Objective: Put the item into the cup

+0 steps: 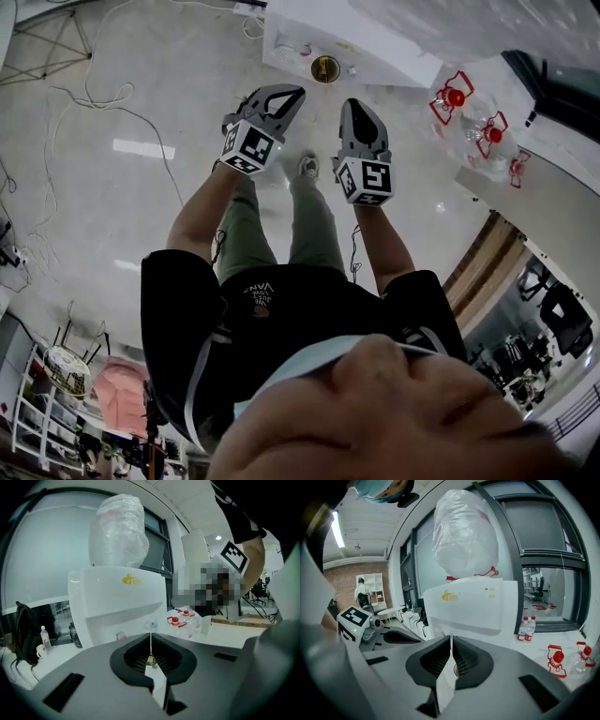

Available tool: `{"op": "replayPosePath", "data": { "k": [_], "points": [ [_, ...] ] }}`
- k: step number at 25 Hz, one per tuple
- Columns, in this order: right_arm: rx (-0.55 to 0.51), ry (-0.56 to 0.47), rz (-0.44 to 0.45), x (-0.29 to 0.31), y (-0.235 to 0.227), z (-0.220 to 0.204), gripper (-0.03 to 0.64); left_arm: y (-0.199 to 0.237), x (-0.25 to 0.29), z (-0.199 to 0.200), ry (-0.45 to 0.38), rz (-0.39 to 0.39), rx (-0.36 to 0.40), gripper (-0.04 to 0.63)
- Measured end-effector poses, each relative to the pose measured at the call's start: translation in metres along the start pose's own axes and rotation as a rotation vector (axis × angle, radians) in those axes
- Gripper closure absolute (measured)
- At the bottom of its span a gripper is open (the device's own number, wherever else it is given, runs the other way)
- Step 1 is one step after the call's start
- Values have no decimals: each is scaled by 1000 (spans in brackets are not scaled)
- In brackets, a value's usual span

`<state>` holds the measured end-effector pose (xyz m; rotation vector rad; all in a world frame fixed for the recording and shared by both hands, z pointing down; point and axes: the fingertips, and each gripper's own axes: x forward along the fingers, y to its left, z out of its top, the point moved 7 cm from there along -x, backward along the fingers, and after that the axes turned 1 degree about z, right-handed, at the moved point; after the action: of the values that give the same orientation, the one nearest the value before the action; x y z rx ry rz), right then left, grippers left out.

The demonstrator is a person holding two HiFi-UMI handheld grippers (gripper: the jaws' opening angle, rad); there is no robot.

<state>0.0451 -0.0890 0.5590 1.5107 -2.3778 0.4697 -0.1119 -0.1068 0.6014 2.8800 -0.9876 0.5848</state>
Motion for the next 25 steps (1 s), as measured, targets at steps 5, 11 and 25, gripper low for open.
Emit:
{"op": "replayPosePath", "data": {
  "k": [5,11,25],
  "points": [
    [2,-24,11,-28,-1,27,572,-11,-21,44,-35,39,-14,571],
    [7,-59,37,-62,-1,59,572,-28,-47,89,-47,73,-11,572],
    [5,-134,137,-138,5,117,572,-66,-107,180,-92,187,-14,572]
  ]
}}
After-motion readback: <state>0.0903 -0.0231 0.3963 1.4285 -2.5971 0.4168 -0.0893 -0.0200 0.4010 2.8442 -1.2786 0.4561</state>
